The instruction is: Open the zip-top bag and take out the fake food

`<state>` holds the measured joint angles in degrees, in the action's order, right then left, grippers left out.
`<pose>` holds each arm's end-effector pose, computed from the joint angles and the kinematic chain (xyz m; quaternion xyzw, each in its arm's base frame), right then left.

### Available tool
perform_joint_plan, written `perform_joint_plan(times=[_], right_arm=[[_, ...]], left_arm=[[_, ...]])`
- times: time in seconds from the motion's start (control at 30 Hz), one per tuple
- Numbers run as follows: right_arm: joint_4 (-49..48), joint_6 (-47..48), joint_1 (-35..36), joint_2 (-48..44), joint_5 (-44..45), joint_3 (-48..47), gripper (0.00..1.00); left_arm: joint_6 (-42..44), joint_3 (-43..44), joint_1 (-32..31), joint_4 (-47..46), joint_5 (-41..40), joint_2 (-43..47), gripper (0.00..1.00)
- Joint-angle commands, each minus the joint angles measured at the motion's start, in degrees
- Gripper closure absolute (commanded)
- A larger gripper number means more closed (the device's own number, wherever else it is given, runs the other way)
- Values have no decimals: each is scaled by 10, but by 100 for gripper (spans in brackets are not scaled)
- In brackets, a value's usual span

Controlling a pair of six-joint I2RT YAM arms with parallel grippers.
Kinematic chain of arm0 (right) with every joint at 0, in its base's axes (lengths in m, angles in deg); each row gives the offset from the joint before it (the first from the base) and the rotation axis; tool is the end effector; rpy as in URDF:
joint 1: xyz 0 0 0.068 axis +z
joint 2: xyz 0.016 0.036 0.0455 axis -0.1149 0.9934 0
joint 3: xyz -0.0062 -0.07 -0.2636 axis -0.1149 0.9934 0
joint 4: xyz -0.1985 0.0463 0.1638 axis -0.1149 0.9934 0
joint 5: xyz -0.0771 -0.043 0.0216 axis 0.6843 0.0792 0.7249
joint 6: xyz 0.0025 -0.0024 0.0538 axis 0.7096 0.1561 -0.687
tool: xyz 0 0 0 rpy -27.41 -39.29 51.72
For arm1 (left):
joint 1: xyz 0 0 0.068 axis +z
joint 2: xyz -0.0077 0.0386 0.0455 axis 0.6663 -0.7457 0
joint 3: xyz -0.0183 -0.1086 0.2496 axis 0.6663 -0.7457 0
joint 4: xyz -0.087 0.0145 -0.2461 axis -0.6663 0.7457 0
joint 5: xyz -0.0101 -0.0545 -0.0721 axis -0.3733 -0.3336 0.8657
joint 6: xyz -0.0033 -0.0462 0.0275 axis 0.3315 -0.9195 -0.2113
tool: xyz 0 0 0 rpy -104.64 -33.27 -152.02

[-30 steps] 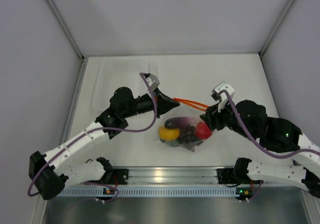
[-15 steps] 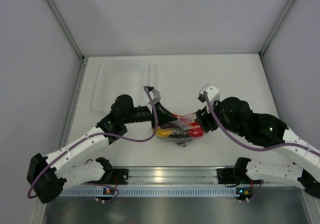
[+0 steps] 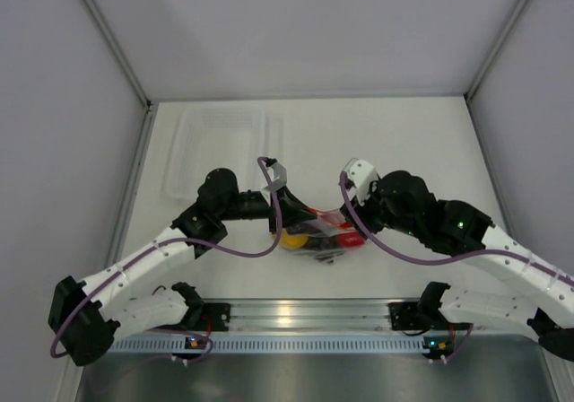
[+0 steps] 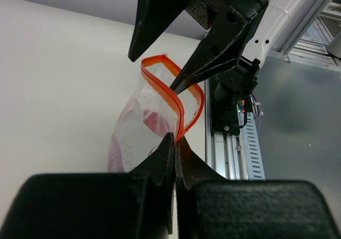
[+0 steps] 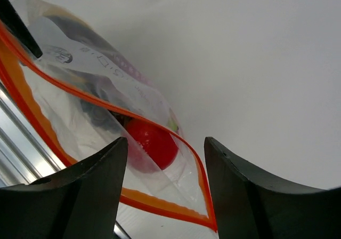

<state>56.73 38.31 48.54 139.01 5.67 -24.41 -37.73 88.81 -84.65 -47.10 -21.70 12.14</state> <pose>0.1057 0.1410 0.3657 -0.4077 0.7845 0.1263 0.4499 0.1559 -0.1780 0.3287 0.4375 0.5664 -0.5234 0.4625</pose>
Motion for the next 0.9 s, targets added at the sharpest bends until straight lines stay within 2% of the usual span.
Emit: perform_joint_plan(times=[0.0,0.23,0.37,0.53,0.6,0.73,0.87], right_arm=[[-75,43,-13,13,15,3,39],[-124,75,-20,-1,18,8,38],[-141,126,-31,5,8,24,38],[-138,145,-71,21,-89,40,39],[-138,147,-108,27,-183,38,40],[-167,150,-144,37,-255,41,58],[-186,150,-147,39,-285,43,67]], left_arm=[[15,5,2,-18,37,8,100],[17,3,3,-14,40,9,100],[20,8,5,-10,50,9,100],[24,27,9,-2,58,6,100],[28,35,10,5,62,5,100],[30,51,14,12,70,-6,100],[30,71,17,23,79,-28,100]])
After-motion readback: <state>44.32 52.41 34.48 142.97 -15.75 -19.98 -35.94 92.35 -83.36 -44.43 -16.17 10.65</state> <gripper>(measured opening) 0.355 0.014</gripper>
